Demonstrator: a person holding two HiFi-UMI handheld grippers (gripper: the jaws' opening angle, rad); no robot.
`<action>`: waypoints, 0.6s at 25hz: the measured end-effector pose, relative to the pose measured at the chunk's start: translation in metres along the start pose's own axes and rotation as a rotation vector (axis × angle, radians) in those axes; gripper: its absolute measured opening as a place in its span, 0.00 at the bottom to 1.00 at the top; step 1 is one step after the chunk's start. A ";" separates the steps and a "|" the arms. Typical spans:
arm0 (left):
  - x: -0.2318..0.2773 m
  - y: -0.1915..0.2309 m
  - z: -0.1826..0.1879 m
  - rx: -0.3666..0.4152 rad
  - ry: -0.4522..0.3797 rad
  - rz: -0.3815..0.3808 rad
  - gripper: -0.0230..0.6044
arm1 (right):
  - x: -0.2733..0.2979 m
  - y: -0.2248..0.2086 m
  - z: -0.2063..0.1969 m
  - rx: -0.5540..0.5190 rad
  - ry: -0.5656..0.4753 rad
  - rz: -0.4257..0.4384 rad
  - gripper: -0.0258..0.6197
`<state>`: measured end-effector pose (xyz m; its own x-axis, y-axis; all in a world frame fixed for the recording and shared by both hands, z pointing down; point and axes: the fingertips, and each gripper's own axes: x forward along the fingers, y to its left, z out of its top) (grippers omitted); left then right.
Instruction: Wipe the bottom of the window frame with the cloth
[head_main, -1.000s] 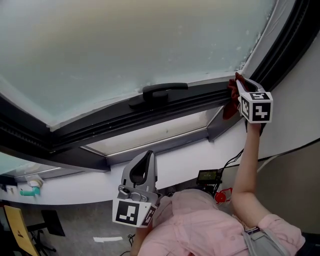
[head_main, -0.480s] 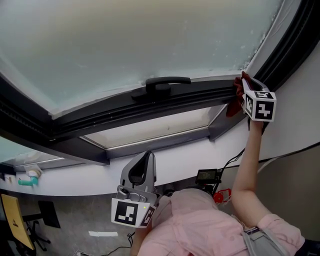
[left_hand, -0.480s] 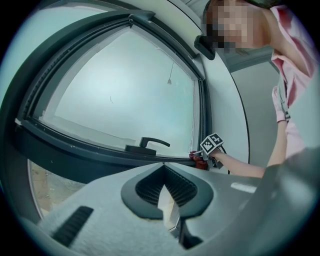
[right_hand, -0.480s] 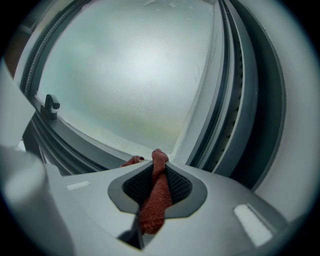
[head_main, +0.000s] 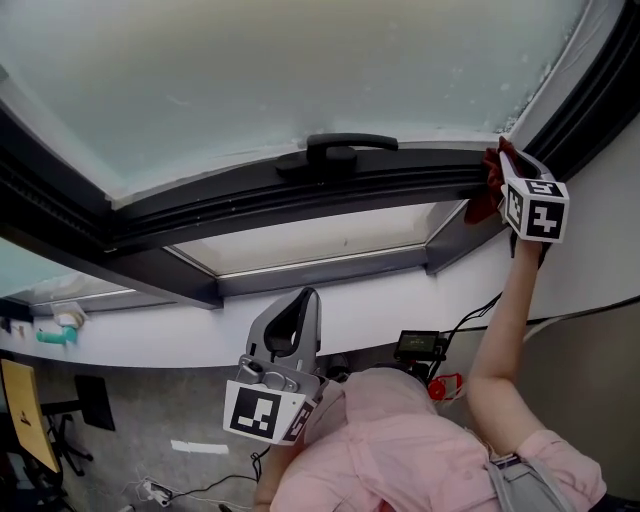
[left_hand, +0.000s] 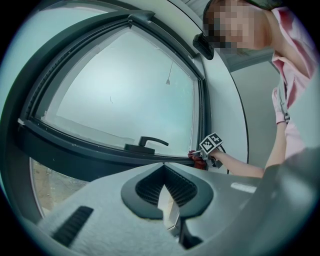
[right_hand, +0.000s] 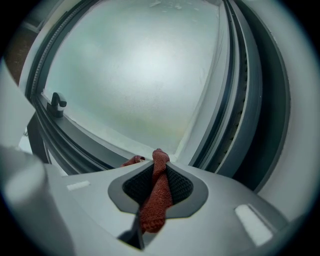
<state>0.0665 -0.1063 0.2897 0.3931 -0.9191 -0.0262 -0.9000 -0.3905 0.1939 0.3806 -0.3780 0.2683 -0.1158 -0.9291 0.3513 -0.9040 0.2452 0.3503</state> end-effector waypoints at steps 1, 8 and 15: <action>0.000 -0.001 0.000 0.000 0.000 -0.005 0.03 | -0.001 -0.001 -0.001 0.014 -0.002 -0.004 0.13; -0.012 0.007 0.001 -0.008 -0.006 -0.007 0.03 | -0.006 -0.002 0.000 0.024 -0.017 -0.072 0.13; -0.023 0.017 0.007 -0.012 -0.007 -0.030 0.03 | -0.072 0.057 0.058 0.101 -0.306 -0.018 0.14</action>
<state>0.0404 -0.0922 0.2869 0.4189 -0.9072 -0.0390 -0.8852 -0.4176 0.2050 0.3135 -0.3135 0.2125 -0.2036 -0.9770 0.0629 -0.9417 0.2130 0.2604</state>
